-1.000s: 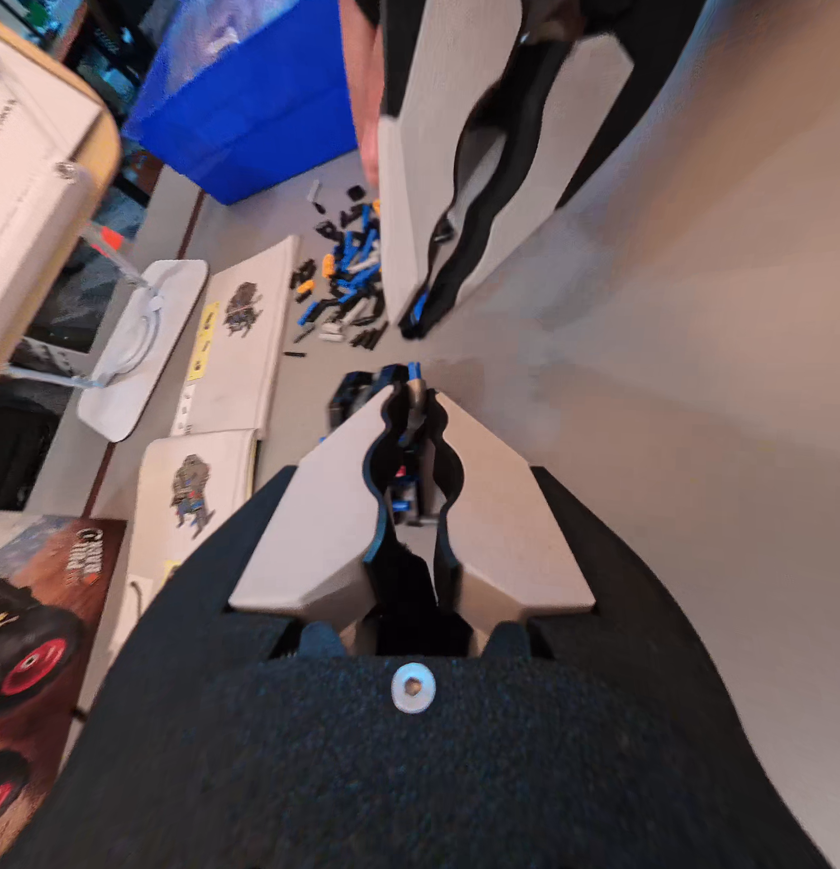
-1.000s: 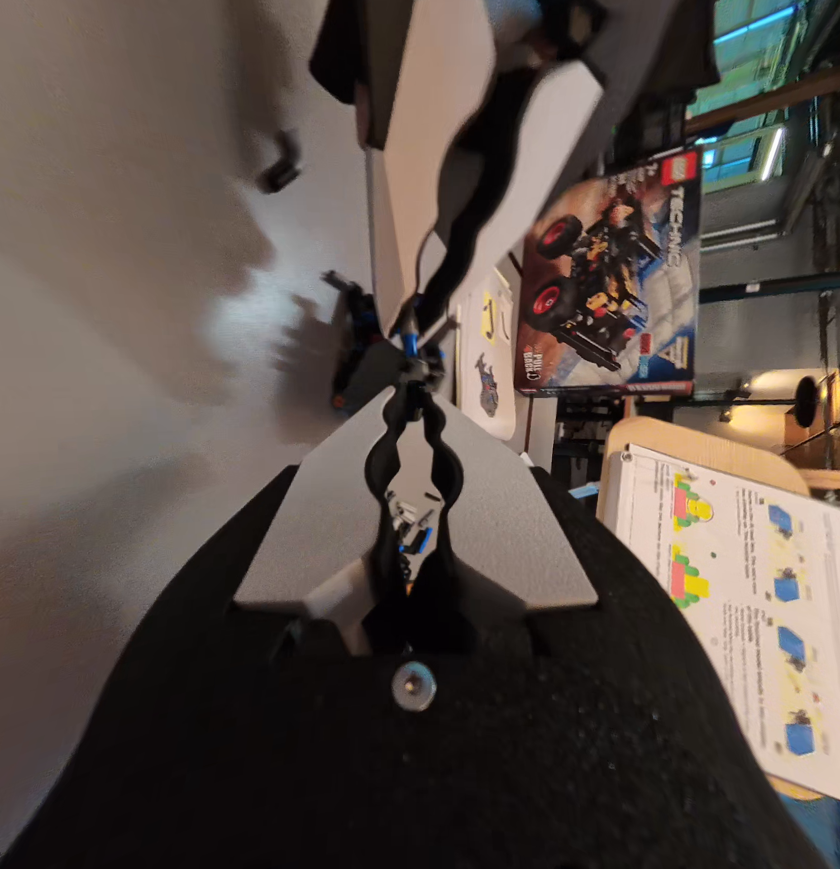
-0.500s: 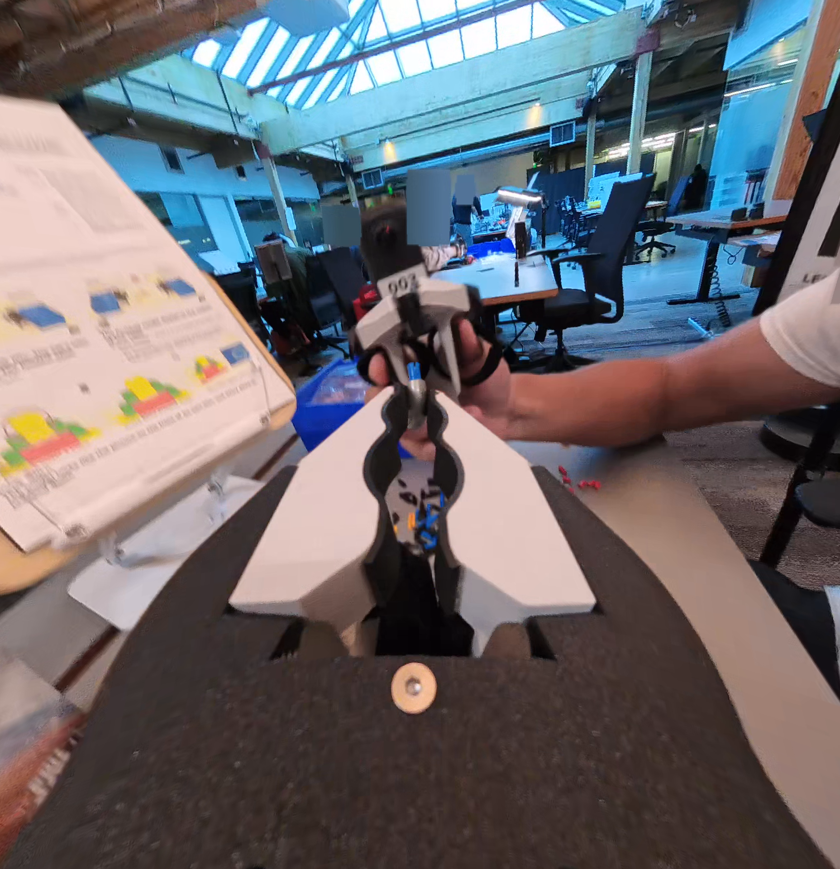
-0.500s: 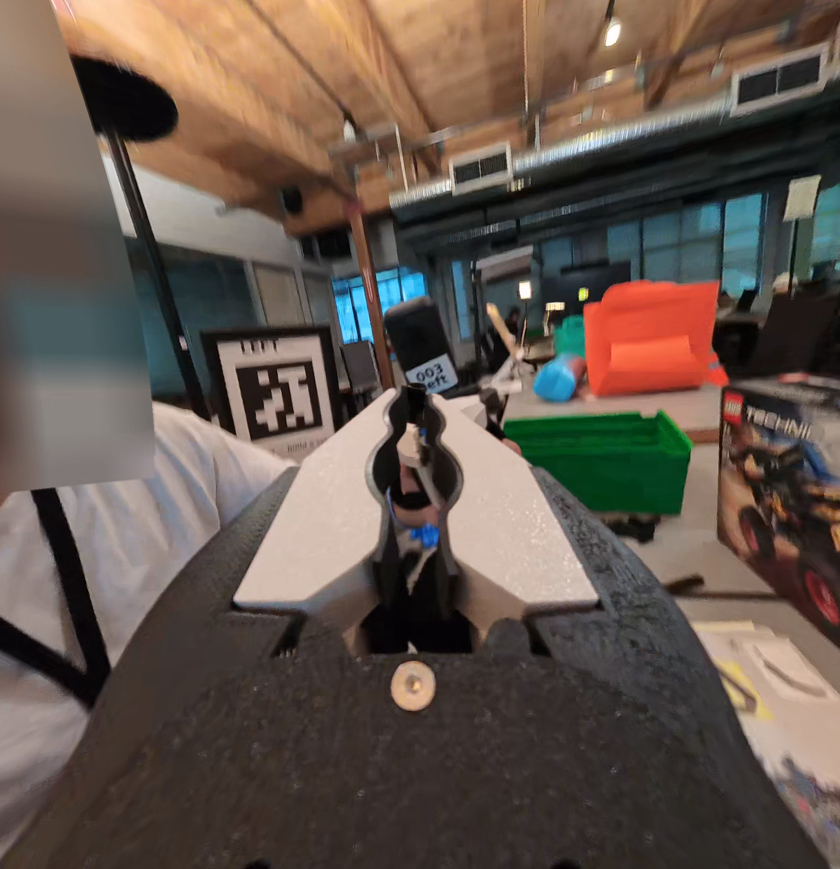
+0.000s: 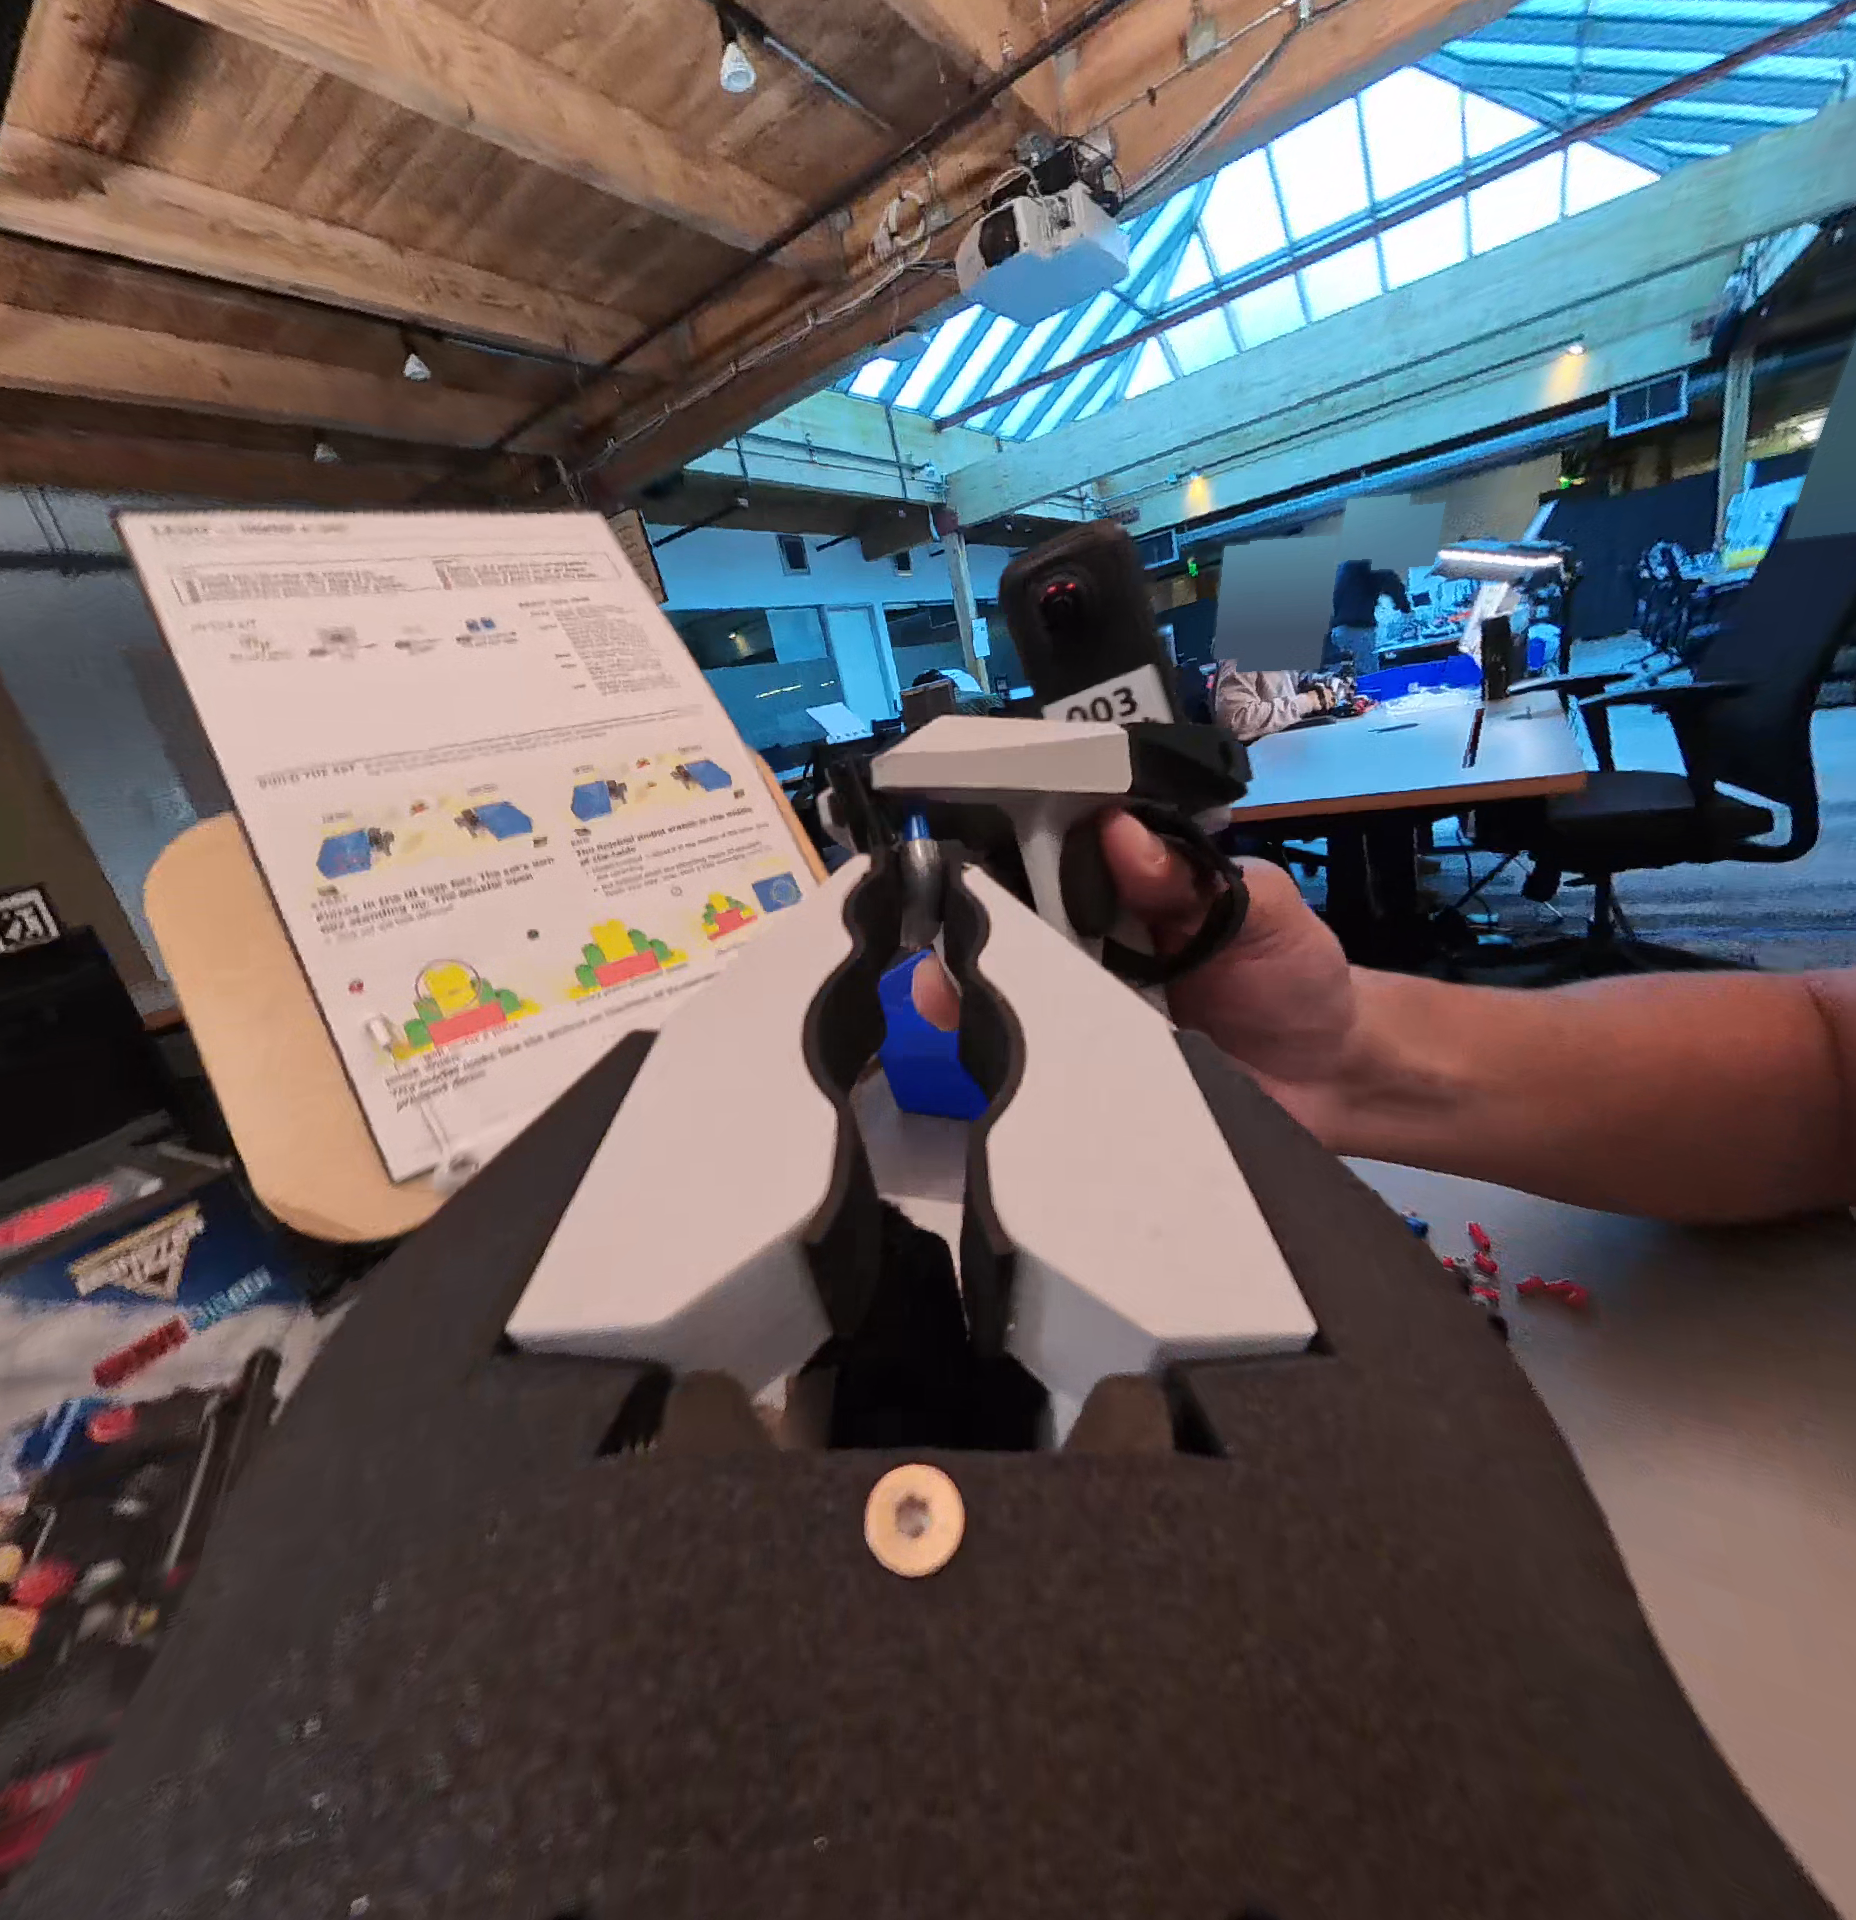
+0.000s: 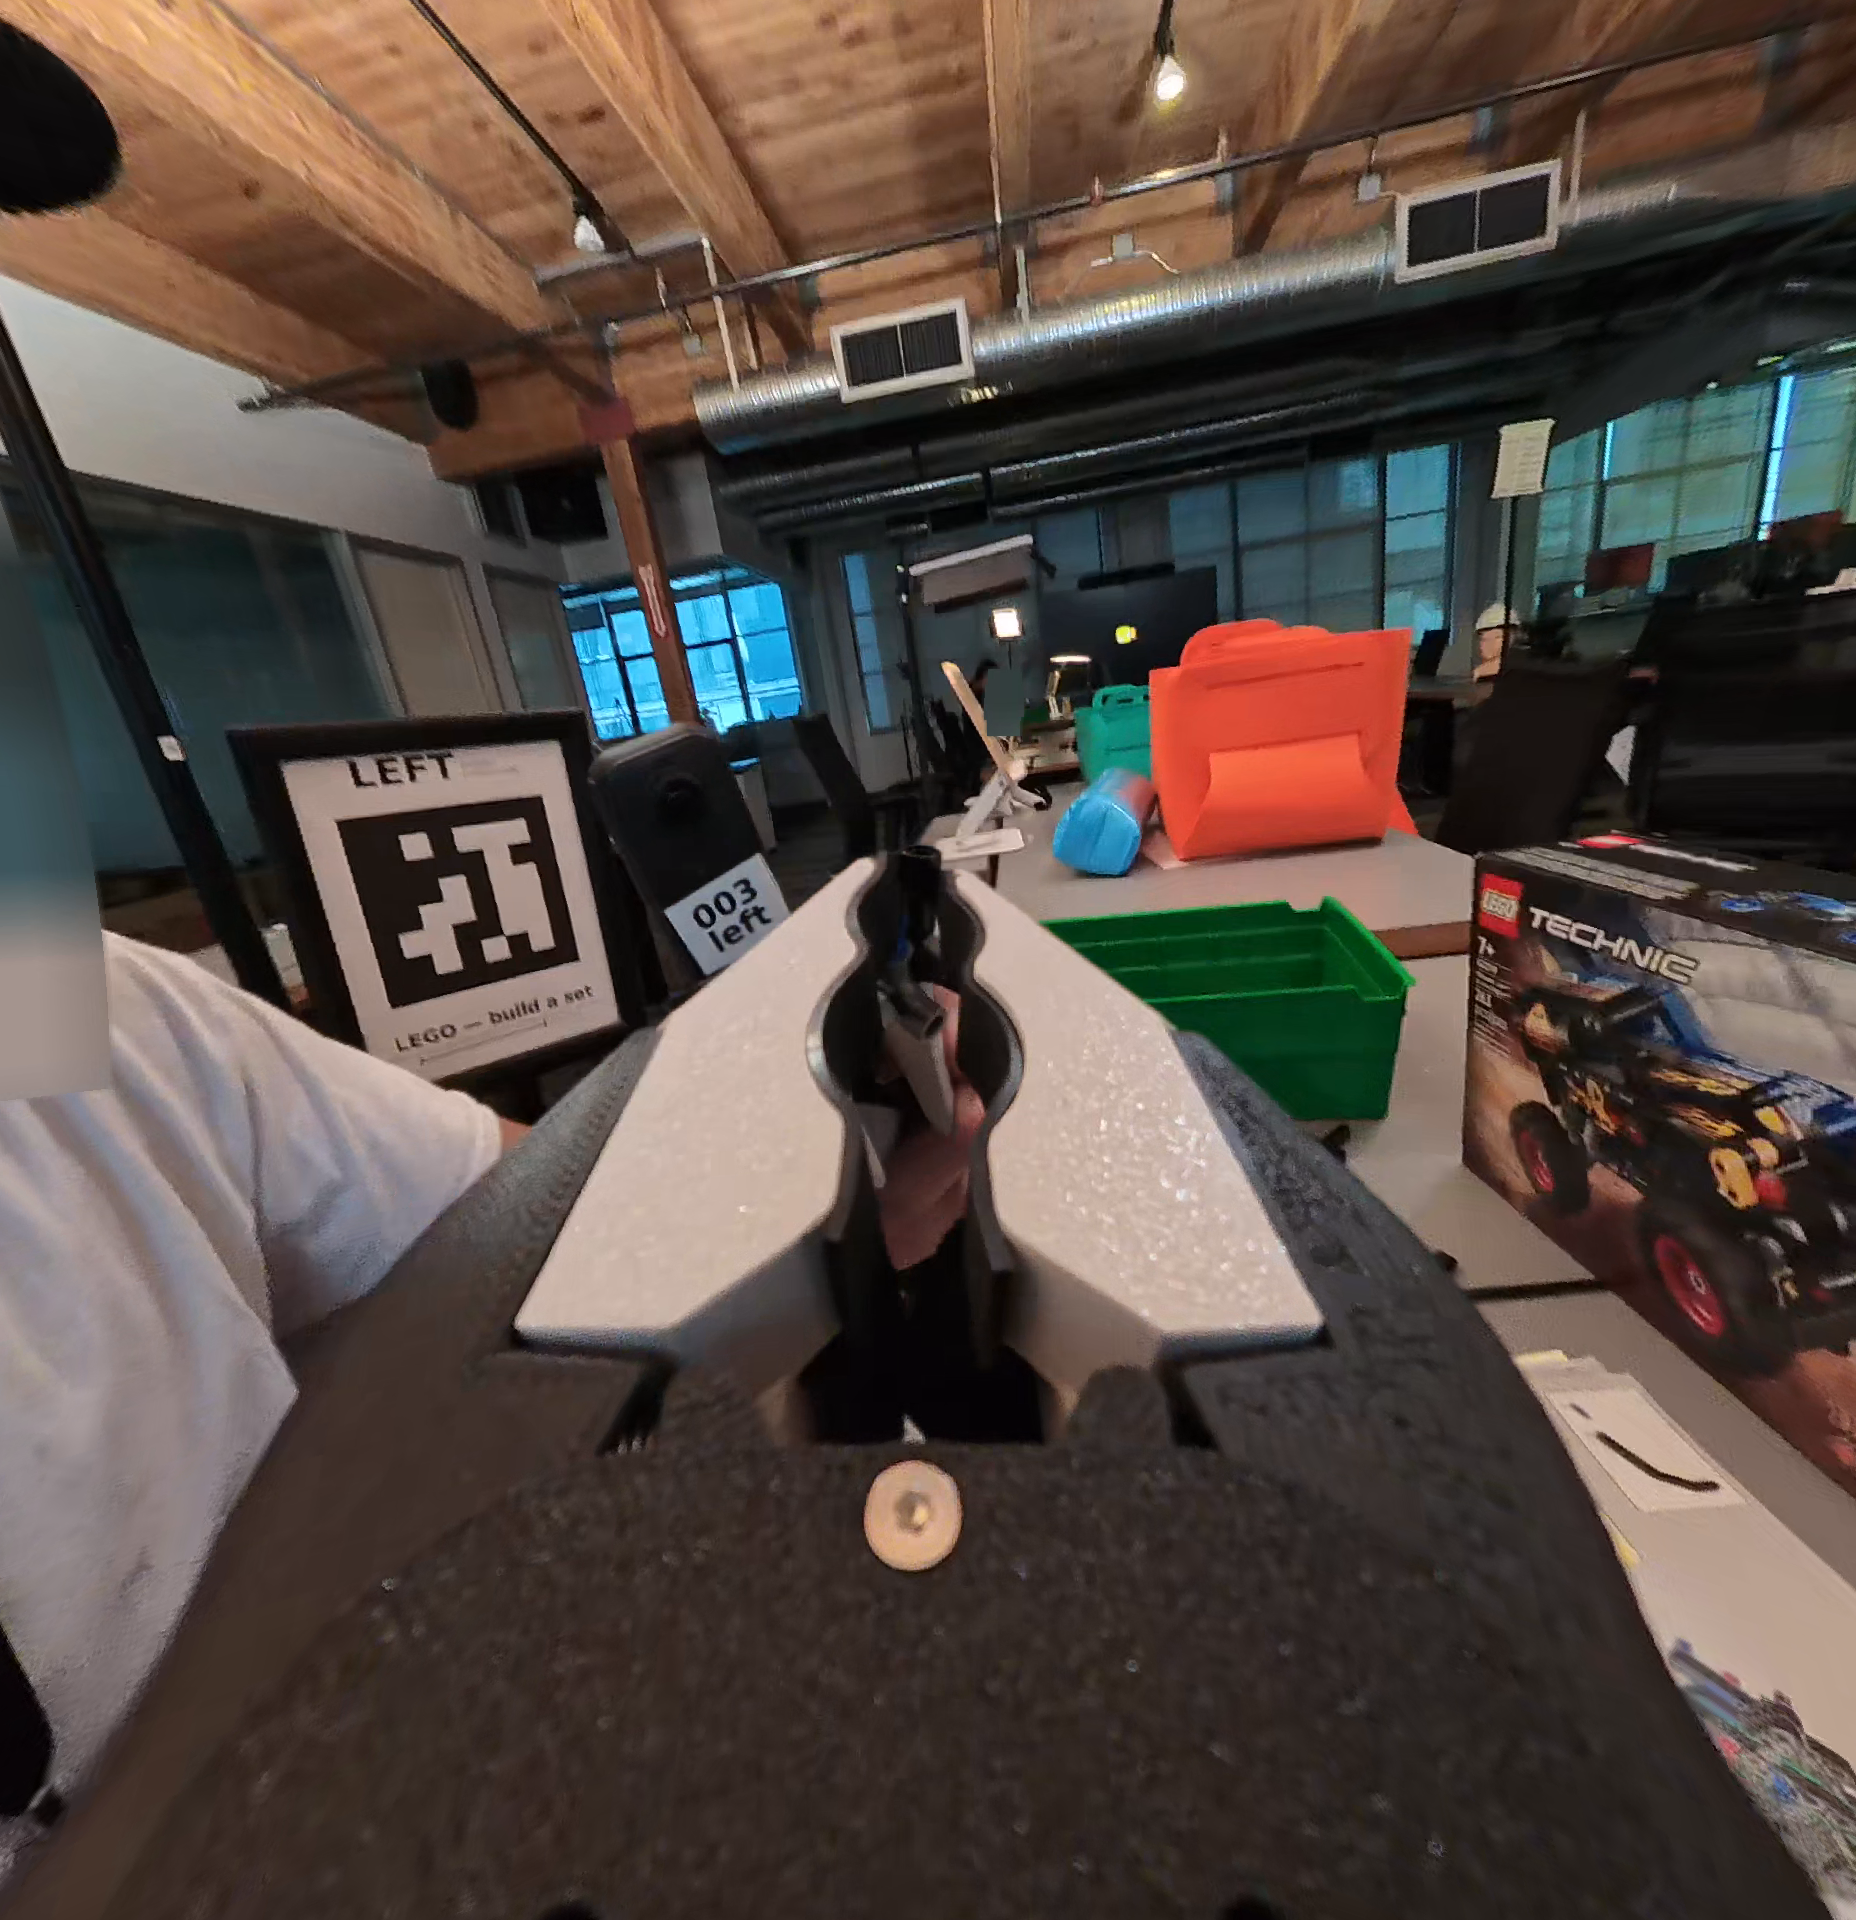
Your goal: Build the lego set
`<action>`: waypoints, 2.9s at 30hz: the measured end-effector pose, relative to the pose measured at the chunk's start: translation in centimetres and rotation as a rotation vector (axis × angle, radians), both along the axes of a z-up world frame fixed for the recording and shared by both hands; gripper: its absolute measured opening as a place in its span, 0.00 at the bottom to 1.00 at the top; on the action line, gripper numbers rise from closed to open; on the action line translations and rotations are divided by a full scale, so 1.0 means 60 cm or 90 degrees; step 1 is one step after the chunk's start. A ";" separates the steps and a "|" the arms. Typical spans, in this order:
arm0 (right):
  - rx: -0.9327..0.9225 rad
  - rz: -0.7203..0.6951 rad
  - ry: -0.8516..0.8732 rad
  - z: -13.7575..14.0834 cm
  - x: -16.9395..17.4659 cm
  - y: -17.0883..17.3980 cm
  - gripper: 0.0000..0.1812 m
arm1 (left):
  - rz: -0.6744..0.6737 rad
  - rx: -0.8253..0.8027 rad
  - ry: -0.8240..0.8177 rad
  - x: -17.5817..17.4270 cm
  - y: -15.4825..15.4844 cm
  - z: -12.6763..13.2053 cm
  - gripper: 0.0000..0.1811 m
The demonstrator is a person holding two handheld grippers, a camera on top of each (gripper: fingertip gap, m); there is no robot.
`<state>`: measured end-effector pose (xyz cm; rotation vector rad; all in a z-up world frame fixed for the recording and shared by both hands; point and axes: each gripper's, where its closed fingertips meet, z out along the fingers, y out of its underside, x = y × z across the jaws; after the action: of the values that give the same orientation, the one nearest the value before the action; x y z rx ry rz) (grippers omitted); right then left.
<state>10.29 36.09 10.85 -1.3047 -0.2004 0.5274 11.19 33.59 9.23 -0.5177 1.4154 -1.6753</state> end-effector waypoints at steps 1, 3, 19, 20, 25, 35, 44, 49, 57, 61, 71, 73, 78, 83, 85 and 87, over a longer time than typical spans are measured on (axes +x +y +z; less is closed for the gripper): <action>-0.001 -0.002 -0.002 -0.006 -0.001 0.003 0.03 | 0.007 -0.007 0.012 0.001 0.006 -0.009 0.03; -0.014 0.013 0.017 -0.014 -0.002 0.008 0.03 | 0.015 -0.007 0.030 0.003 0.015 -0.023 0.03; -0.002 0.025 0.079 -0.020 0.023 0.004 0.03 | 0.021 0.021 0.022 0.010 0.033 -0.039 0.03; -0.007 0.027 0.080 -0.024 0.020 0.006 0.03 | 0.018 0.025 0.022 0.010 0.029 -0.041 0.03; -0.014 0.017 0.056 -0.028 0.015 0.009 0.03 | 0.028 0.023 0.027 0.011 0.032 -0.040 0.04; -0.026 0.012 0.013 -0.033 0.016 0.006 0.03 | 0.029 0.041 0.031 0.012 0.032 -0.042 0.03; -0.129 0.013 -0.068 -0.051 0.024 -0.002 0.03 | 0.039 0.082 0.033 0.019 0.027 -0.057 0.04; -0.140 0.023 -0.070 -0.055 0.026 -0.004 0.03 | 0.031 0.076 0.035 0.020 0.026 -0.060 0.03; -0.170 0.055 -0.084 -0.058 0.020 -0.014 0.03 | 0.015 0.081 0.023 0.012 0.025 -0.052 0.03; -0.181 0.053 -0.094 -0.061 0.020 -0.014 0.03 | 0.023 0.111 0.020 0.013 0.023 -0.057 0.03; -0.325 0.019 -0.195 -0.118 0.039 -0.021 0.03 | 0.064 0.268 0.038 0.029 0.028 -0.097 0.04; -0.332 0.016 -0.201 -0.123 0.039 -0.020 0.03 | 0.070 0.292 0.040 0.032 0.030 -0.103 0.03; -0.356 0.022 -0.195 -0.136 0.047 -0.020 0.03 | 0.067 0.332 0.060 0.038 0.030 -0.124 0.03; -0.395 0.049 -0.183 -0.158 0.046 -0.028 0.02 | 0.037 0.367 0.085 0.038 0.021 -0.150 0.04; -0.404 0.068 -0.172 -0.168 0.033 -0.034 0.00 | 0.001 0.366 0.101 0.029 0.007 -0.165 0.03; -0.418 0.068 -0.170 -0.185 0.017 -0.045 0.00 | -0.007 0.377 0.113 0.018 -0.005 -0.178 0.03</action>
<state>11.32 33.39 -0.25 -2.0155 -0.3361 0.5286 12.30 33.31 -1.45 -0.3208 1.9456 -1.1507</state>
